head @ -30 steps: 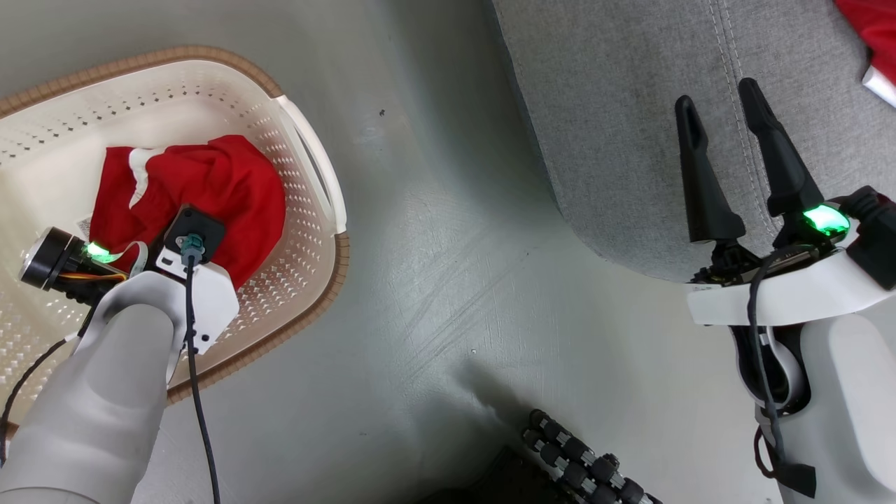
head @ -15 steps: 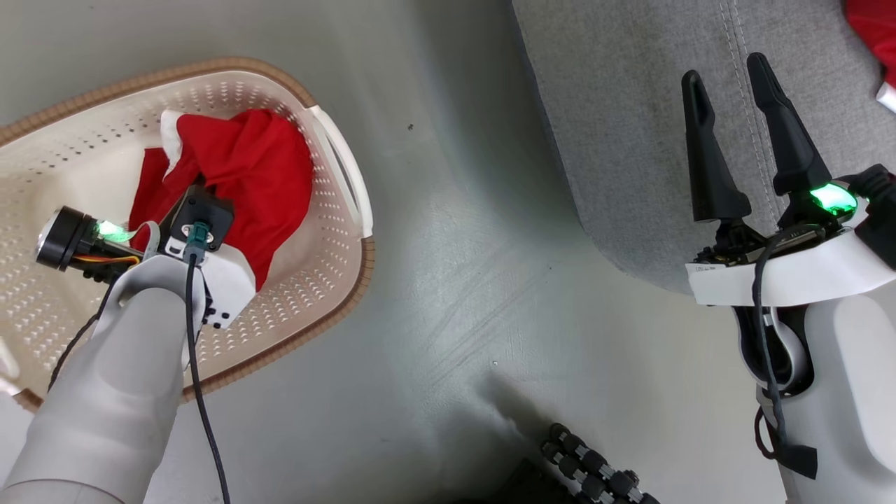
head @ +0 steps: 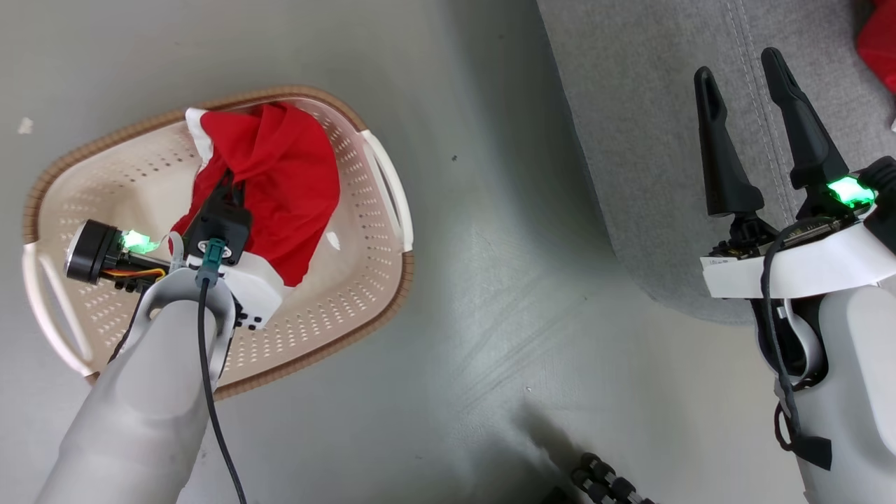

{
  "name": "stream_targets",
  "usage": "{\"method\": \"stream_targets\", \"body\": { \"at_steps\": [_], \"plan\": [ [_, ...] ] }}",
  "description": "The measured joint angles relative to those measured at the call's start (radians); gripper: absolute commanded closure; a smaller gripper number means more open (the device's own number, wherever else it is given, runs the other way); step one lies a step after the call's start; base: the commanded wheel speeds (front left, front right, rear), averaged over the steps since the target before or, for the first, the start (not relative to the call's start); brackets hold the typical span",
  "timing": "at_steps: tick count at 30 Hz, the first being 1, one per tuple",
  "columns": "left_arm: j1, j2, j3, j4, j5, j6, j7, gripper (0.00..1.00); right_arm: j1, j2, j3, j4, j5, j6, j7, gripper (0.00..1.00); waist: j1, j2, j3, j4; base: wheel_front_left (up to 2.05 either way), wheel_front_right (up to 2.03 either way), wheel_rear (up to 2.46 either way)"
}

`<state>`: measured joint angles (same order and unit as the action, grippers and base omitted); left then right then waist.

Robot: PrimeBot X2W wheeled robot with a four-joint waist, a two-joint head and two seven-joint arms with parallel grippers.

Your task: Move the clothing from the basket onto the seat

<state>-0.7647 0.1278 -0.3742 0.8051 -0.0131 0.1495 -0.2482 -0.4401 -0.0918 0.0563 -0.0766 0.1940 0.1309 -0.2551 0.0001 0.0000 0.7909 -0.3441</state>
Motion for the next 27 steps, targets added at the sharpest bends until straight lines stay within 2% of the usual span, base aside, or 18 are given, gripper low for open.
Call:
{"method": "stream_targets", "body": {
  "at_steps": [7, 11, 27],
  "plan": [
    [0.03, -0.008, 0.024, -0.119, -0.019, 0.022, -0.001, 1.0, -0.016, -0.029, 0.029, 0.023, -0.001, 0.0, 0.0, 0.0, 0.0, 0.0, -0.057, 0.045, 0.0, 0.0, 0.0],
    [0.044, -0.005, 0.033, -0.235, -0.022, 0.034, -0.001, 1.0, -0.016, -0.051, 0.039, 0.031, -0.006, 0.0, 0.0, 0.0, 0.0, 0.0, -0.092, 0.071, 0.0, 0.0, 0.0],
    [0.129, 0.046, 0.057, -0.627, -0.022, 0.046, -0.004, 1.0, -0.016, -0.149, 0.107, 0.087, -0.029, 0.0, 0.0, 0.0, 0.0, 0.0001, -0.249, 0.175, 0.0, 0.0, 0.0]
  ]
}}
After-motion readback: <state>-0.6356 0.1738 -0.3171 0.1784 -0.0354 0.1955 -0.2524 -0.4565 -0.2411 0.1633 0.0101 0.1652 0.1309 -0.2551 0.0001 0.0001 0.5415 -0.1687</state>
